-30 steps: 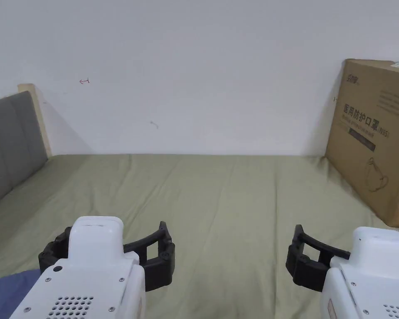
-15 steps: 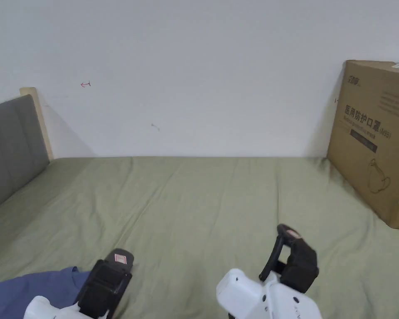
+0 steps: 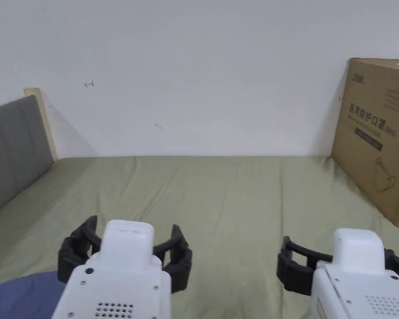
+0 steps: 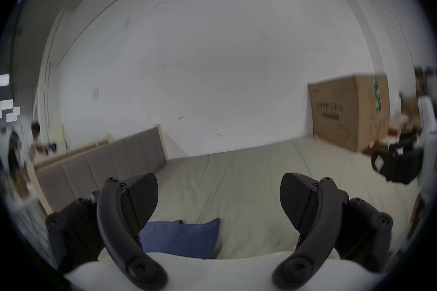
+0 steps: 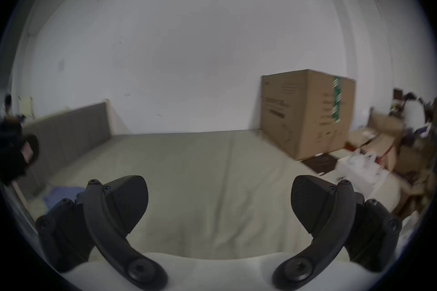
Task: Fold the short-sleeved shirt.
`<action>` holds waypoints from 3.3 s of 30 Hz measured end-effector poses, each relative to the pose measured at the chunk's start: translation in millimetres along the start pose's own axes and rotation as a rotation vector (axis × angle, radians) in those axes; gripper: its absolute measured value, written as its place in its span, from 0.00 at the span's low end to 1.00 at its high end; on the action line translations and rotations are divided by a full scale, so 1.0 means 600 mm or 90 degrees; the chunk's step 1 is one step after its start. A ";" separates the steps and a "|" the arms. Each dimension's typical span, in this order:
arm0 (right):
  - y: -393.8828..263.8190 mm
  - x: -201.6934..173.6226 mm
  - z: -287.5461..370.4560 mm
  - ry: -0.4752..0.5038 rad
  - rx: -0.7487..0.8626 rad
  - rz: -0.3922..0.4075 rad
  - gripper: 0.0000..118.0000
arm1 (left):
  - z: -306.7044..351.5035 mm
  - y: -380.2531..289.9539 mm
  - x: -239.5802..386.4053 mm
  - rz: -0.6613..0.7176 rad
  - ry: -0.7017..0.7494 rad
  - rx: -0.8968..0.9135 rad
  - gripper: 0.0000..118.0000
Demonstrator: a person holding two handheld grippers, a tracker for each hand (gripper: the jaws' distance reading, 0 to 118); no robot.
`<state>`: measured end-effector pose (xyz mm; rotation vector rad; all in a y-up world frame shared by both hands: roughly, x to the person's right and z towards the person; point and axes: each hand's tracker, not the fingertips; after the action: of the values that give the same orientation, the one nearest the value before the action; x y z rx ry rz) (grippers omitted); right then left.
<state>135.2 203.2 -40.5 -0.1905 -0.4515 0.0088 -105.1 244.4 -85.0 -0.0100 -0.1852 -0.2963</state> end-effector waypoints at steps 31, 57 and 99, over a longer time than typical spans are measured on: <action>0.050 -0.028 0.061 0.082 0.059 -0.060 0.00 | -0.002 -0.013 -0.049 0.174 -0.039 -0.046 0.00; 0.016 -0.338 0.033 0.503 -0.034 0.025 0.00 | 0.038 -0.153 -0.323 0.278 0.232 -0.245 0.00; -0.101 -0.243 -0.076 0.342 -0.263 -0.065 0.00 | -0.241 -0.372 -0.294 0.527 -0.079 -0.624 0.07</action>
<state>21.9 127.8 -132.4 -0.5599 0.0808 -0.2322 -309.9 76.4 -263.3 -1.0546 -0.1300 0.4660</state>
